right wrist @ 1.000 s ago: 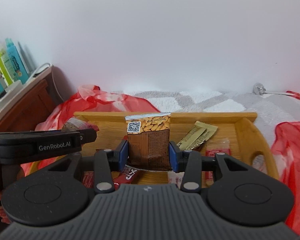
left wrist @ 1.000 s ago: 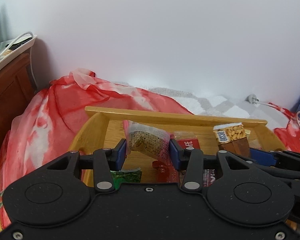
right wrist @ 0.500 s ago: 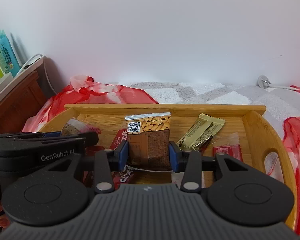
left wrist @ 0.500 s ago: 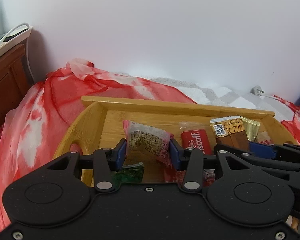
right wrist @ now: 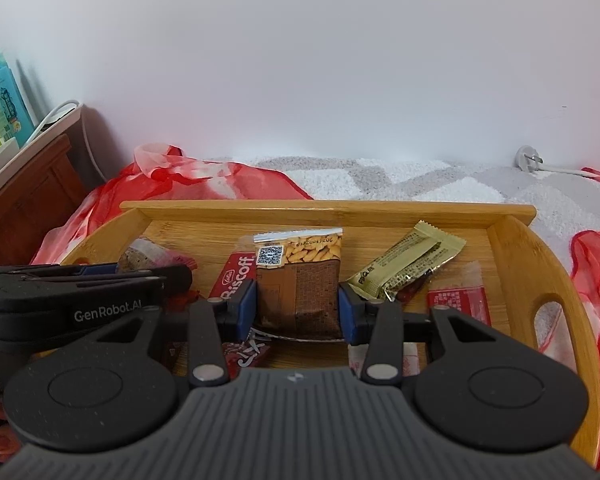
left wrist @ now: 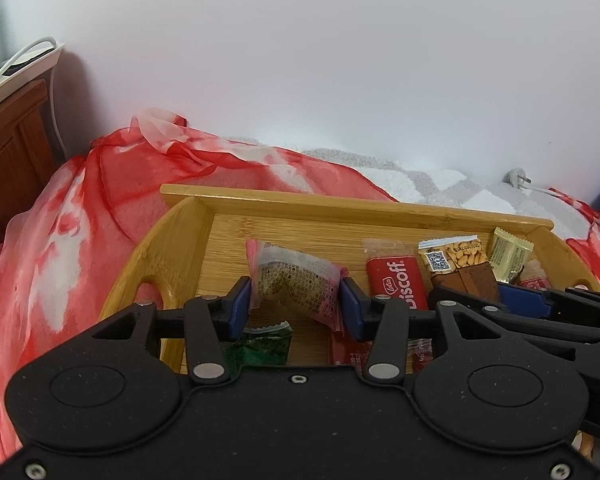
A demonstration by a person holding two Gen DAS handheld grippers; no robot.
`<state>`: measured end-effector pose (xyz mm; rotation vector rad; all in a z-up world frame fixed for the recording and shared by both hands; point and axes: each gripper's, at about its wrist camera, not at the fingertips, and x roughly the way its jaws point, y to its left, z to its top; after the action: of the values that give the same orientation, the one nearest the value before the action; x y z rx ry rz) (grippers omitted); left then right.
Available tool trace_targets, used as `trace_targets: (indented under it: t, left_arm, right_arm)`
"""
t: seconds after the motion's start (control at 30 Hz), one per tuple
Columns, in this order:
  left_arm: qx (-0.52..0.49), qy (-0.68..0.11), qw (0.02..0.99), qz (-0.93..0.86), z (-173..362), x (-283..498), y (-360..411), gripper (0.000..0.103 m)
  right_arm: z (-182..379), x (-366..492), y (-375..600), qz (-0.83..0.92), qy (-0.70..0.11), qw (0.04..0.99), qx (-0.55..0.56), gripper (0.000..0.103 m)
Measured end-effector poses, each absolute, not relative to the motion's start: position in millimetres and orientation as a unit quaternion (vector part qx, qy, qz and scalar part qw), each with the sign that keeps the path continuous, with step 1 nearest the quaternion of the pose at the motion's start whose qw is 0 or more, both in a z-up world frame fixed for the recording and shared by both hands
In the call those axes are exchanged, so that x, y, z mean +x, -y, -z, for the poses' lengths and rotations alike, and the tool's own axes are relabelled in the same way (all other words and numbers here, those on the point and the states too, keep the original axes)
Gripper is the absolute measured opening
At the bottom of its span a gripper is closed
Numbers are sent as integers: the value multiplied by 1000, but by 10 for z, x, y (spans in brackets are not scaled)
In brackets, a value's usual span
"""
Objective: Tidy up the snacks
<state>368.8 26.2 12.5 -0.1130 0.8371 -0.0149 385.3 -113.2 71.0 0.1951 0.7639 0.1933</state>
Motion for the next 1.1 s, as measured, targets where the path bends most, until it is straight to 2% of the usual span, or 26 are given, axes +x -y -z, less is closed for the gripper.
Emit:
trace_targets:
  t: [0.07,0.23,0.37,0.5,0.67,1.1]
  left_arm:
    - [-57,-409,911,6,-131,3691,-259,48]
    - [-64,-414,908,2,-151,3679,-261,52]
    - [-69,-420,905,-4,-164,3641,-277,62]
    - [-63,-414,908,-6,-241,3555,-288,71]
    - [-66,-405,912,-4,-412,3388,-295,78]
    - [-31,-366,930,3,-969,2562,-194,90]
  right_arm:
    - [-717,3838,1141,-98,-367,920,97,57]
    - [-740,3784,1149,-100,-362,922,94,57]
    - [-780,3738,1176,-97,-357,924,97,64]
    - [-839,3655,1200,-100,-350,926,98,65]
    - [-955,3520,1248,-95,-340,930,101,72]
    - [-1349,2870,1389,-80,-307,944,96,81]
